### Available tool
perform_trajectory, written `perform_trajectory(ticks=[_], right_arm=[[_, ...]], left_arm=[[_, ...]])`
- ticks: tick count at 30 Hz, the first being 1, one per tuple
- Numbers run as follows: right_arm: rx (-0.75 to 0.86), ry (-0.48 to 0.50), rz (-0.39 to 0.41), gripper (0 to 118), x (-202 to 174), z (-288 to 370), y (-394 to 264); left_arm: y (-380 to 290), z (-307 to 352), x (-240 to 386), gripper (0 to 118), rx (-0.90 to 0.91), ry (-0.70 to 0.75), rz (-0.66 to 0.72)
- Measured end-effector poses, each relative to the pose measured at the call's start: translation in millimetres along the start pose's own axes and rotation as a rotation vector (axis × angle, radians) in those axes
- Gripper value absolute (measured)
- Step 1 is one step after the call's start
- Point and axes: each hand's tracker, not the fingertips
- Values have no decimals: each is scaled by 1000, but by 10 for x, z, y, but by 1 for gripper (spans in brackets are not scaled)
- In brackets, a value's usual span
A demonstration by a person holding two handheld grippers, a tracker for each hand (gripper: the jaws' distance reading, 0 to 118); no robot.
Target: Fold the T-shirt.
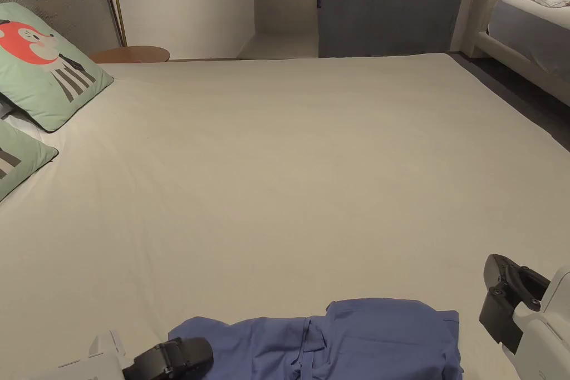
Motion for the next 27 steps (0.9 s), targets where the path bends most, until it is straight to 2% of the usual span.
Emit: perform_trajectory(ticks=[1,2,4,10,15,17,23,27], right_arm=[[0,1,2,1,-8,5,9],[3,1,4,1,-18,12,16],[7,2,14,1,-32,18,25],[13,8,14,1,-61,17,35],[11,27,13,1,-97,8,25],[11,37,9,1,-118,1,15],[12,61,1,1,-134,0,8],[24,51,-16,1,-29,57,12]], left_arm=[[-21,-29,1,15,17,69,-26],[-12,4,-39,15,35,108,-37],[26,133,-183,9,34,-10,85],[21,715,-271,7,164,12,124],[37,1147,-165,7,258,119,83],[82,1202,-68,7,265,117,71],[-49,824,905,7,198,-45,-159],[-184,202,1421,7,132,-90,-215]])
